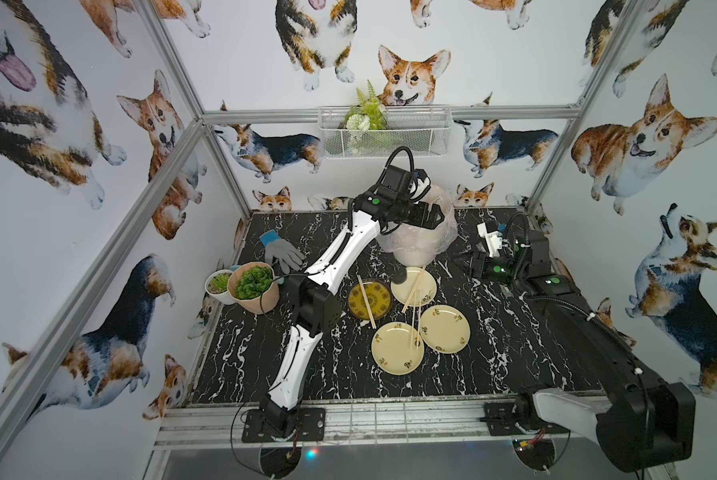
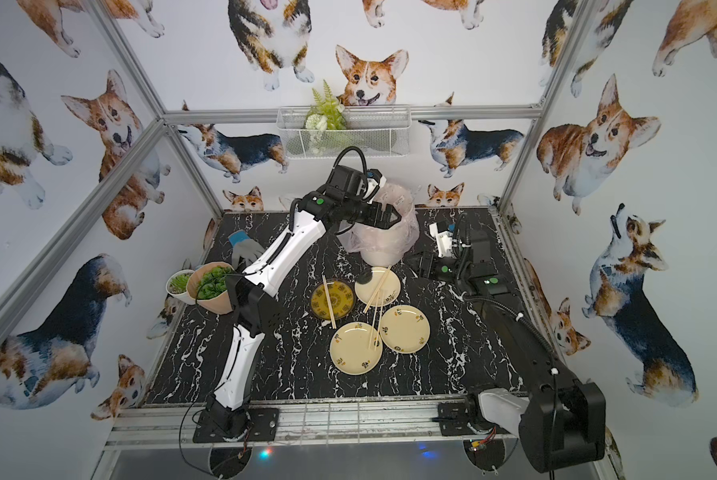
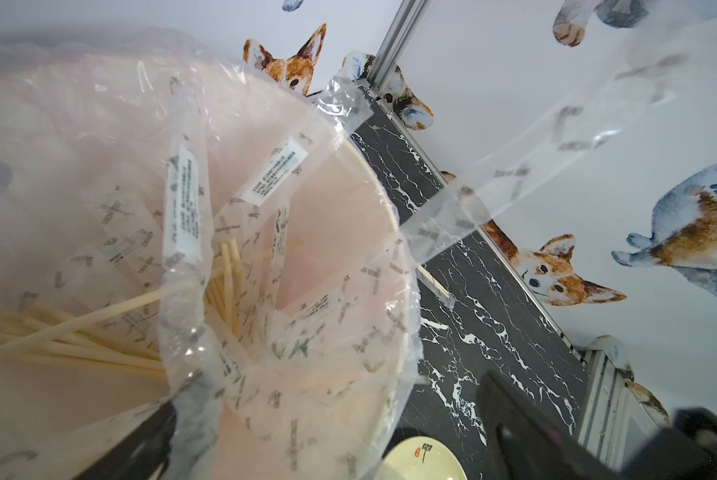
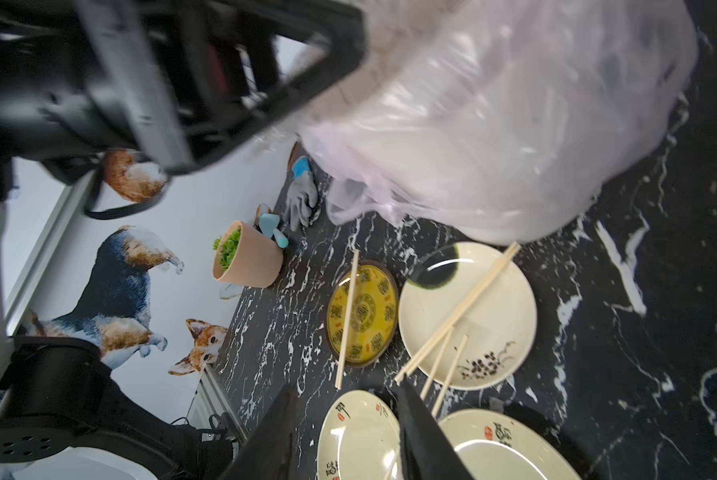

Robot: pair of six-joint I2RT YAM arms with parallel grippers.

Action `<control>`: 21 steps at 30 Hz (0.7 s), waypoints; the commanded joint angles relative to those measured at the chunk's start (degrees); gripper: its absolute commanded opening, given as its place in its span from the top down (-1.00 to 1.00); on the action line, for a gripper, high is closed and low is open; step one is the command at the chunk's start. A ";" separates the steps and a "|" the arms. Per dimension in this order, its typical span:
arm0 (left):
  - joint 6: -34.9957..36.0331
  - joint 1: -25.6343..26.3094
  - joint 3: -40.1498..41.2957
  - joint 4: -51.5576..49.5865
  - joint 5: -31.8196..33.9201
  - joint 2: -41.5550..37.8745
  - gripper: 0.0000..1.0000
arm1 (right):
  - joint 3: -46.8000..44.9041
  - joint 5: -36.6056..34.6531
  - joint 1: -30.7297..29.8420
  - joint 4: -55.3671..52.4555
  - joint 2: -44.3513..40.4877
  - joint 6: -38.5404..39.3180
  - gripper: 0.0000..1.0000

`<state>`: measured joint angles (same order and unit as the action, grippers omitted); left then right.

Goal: Remove the packaging of disposable chopsticks
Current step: Place the disposable chopsticks on the plate, then adjust the packet bag at the trash bin.

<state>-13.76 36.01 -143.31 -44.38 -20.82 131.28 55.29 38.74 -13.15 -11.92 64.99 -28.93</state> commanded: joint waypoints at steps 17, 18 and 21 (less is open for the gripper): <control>-2.23 -0.07 0.83 2.49 2.96 -4.99 -1.00 | 5.55 -12.72 -4.94 -2.56 -3.86 -3.10 0.20; -2.24 0.00 0.46 2.38 2.92 -4.09 -1.00 | 5.45 -12.56 -5.17 -2.17 -3.83 -3.40 0.20; -2.59 -0.26 -8.22 -3.54 1.82 1.02 -1.00 | 5.95 -12.88 -5.16 -1.36 -3.11 -4.56 0.21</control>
<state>-15.70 36.01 -145.69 -43.79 -17.61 128.99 61.01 27.09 -18.33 -14.11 61.52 -31.55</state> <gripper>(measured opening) 0.999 0.396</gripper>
